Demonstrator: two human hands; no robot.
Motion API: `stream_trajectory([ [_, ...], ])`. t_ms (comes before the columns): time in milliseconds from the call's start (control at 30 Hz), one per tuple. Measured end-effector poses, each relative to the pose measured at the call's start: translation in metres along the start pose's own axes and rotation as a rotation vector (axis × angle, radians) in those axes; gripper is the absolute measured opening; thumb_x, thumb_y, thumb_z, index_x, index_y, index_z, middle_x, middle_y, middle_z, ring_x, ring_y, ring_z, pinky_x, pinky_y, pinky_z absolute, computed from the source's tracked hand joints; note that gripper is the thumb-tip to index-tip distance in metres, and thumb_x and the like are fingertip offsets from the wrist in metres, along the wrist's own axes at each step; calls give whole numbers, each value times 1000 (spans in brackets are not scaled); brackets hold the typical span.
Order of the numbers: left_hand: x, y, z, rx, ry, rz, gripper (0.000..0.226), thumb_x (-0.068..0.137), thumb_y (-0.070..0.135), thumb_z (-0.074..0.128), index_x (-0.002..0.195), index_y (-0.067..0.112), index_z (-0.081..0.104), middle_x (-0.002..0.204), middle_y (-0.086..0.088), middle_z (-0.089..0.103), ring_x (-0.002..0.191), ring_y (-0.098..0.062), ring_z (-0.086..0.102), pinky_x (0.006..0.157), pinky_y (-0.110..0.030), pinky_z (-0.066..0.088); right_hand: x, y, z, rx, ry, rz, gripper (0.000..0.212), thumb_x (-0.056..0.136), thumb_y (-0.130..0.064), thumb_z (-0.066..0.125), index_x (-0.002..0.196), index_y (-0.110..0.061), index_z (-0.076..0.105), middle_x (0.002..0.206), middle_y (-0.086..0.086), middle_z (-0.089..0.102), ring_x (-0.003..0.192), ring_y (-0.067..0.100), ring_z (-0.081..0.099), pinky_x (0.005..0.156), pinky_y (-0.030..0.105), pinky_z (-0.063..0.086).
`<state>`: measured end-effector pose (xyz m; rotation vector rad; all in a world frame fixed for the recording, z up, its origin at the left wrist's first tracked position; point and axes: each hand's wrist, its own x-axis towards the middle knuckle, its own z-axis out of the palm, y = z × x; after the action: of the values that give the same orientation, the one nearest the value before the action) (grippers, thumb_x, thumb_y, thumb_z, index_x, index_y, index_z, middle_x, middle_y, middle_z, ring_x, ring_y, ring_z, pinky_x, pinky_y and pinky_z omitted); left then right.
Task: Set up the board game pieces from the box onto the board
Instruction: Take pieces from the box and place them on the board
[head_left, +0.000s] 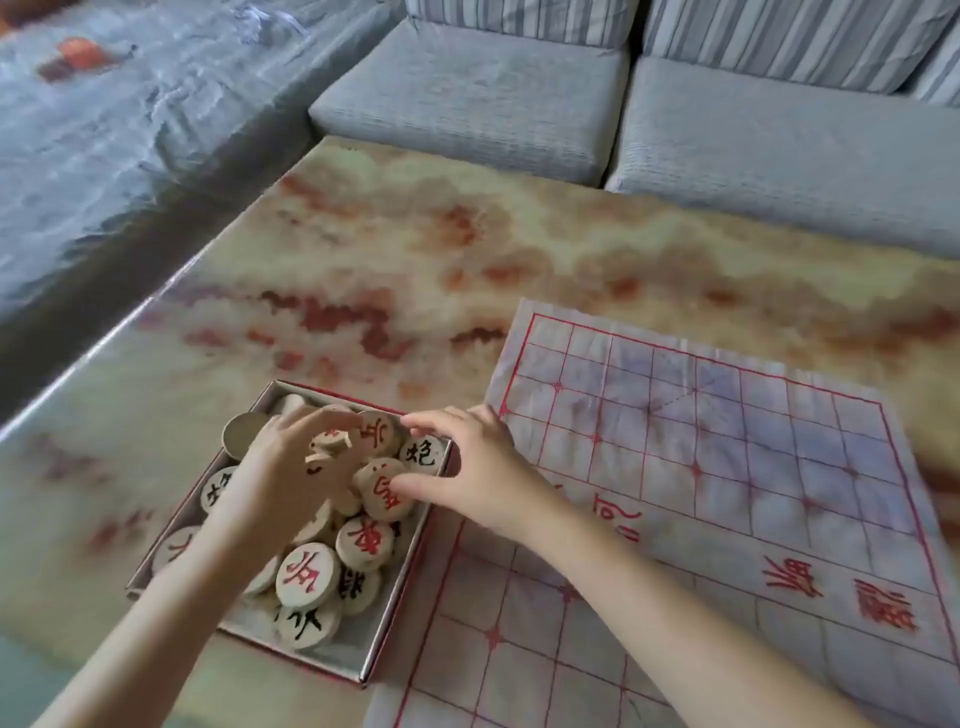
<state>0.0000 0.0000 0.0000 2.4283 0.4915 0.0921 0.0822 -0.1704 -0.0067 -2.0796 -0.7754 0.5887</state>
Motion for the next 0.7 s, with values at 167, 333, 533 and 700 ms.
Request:
stream_trajectory([
  [167,-12,-25,12,151,44,166,13,77,33,68,89,36,66,89,16,58,93,-10,48,78,-23,32,9,11,37,-170,-96,-220,59,77,-41,70,131,-28,50,125,-5,49,118,17,29,100,28,22],
  [333,-16,-47,12,188,34,220,31,64,70,46,90,58,57,88,20,58,89,-8,53,76,-33,44,15,21,44,-199,-63,-300,55,79,-27,70,130,-24,52,126,-1,50,120,20,33,108,38,27],
  [533,-28,-54,18,139,113,243,49,53,67,62,98,47,64,87,8,63,78,-12,60,70,-35,51,-5,20,54,-126,95,-267,55,77,-18,72,128,-21,54,127,1,55,122,19,40,107,31,31],
  [700,-38,-45,16,193,161,281,47,62,40,80,106,31,67,90,-1,68,74,-17,60,68,-31,51,-21,4,62,-58,178,-159,48,79,-15,70,125,-15,57,121,6,60,101,12,55,87,18,41],
])
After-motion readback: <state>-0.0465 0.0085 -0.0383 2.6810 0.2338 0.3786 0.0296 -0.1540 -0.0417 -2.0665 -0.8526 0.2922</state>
